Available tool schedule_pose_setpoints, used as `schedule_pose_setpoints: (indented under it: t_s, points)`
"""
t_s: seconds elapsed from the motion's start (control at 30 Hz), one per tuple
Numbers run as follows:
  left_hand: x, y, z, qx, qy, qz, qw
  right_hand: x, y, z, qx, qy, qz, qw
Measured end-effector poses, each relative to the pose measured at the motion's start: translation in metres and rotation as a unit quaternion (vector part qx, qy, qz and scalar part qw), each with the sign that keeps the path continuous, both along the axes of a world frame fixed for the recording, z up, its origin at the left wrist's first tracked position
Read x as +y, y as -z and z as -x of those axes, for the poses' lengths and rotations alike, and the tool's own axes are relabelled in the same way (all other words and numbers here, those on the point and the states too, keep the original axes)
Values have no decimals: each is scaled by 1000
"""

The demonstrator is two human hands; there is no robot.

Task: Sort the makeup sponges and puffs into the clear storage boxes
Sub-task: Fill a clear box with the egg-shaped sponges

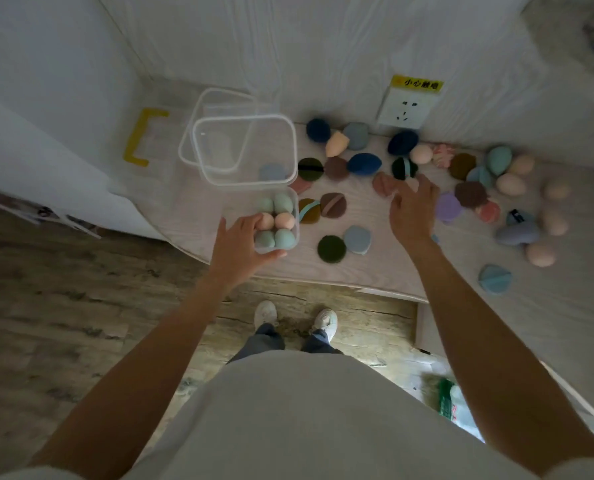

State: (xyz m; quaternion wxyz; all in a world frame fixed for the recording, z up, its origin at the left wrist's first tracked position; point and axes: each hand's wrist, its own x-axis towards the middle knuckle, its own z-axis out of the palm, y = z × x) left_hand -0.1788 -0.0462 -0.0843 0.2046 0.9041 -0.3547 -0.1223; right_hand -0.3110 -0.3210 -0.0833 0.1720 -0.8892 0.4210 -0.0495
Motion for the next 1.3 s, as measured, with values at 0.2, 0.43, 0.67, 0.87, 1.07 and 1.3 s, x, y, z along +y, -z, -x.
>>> schedule_pose_setpoints:
  t_s: [0.2,0.43,0.67,0.87,1.07,1.3]
  points:
    - [3,3,-4,-23,24,11,999,-25,18,-1,126,23,25,991]
    - [13,2,-5,-26,12,-29,999,86,-35,-54,-230,-154,-178,944]
    - [23,0,-12,45,16,11,999,150,-27,-126,-195,-253,-327,889]
    - [44,1,-18,-107,108,-23,988,150,-6,-129,-70,-366,-151,916]
    - [53,-1,-29,-117,127,-5,985,150,-9,-127,46,-481,-48,874]
    - [53,3,-35,-77,80,19,994,156,-8,-127,80,-431,-11,899]
